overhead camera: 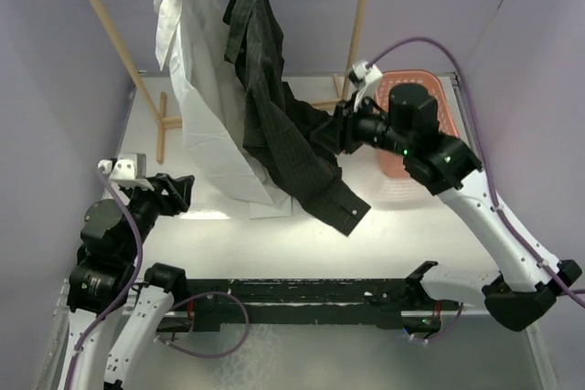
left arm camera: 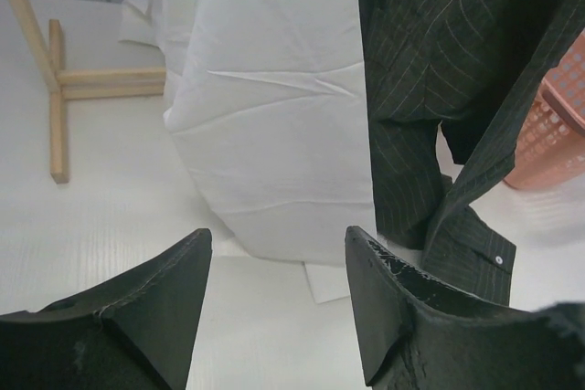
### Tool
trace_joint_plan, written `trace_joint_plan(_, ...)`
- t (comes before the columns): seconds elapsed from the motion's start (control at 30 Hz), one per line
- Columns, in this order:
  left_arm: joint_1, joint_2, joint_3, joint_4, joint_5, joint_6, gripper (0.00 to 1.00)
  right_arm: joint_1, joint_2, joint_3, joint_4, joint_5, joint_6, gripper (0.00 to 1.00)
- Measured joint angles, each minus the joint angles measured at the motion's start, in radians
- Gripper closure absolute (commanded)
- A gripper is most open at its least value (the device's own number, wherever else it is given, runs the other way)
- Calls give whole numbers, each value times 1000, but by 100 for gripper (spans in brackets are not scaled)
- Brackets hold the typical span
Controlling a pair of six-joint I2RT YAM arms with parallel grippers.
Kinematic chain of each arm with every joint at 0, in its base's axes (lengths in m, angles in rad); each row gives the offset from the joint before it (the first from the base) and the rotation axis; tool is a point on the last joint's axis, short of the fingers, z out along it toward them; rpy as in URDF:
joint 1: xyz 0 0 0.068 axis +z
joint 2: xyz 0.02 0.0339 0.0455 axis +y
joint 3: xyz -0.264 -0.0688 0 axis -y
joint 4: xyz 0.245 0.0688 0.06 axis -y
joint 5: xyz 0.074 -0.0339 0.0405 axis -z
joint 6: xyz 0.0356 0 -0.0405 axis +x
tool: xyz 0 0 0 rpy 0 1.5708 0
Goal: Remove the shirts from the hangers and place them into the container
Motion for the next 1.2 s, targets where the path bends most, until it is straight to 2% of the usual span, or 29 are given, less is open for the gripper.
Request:
trace_joint_plan(0.07, 0, 33, 0, -1, 9, 6, 35, 9, 72, 166, -49, 51, -30, 57)
trace_joint_plan(0.17, 1, 59, -1, -2, 21, 9, 35, 13, 160, 380, -71, 125, -64, 55)
trace_joint_plan(0.37, 5, 60, -1, -2, 28, 14, 35, 20, 352, 706, -66, 167, -90, 54)
trace_joint_plan(0.6, 5, 58, -1, -2, 31, 15, 35, 110, 694, 1079, -105, 248, -128, 47)
trace_joint_plan(0.73, 5, 50, -1, -2, 30, 15, 35, 141, 800, 1157, -142, 291, -143, 45)
trace_joint_plan(0.87, 5, 48, -1, -2, 26, 15, 35, 169, 849, 1168, -163, 359, -165, 45)
trace_joint_plan(0.97, 5, 48, -1, -2, 21, 15, 35, 179, 850, 1168, -176, 406, -177, 52)
trace_joint_plan(1.2, 5, 47, -1, -3, 16, 15, 35, 183, 808, 1100, -153, 521, -202, 83)
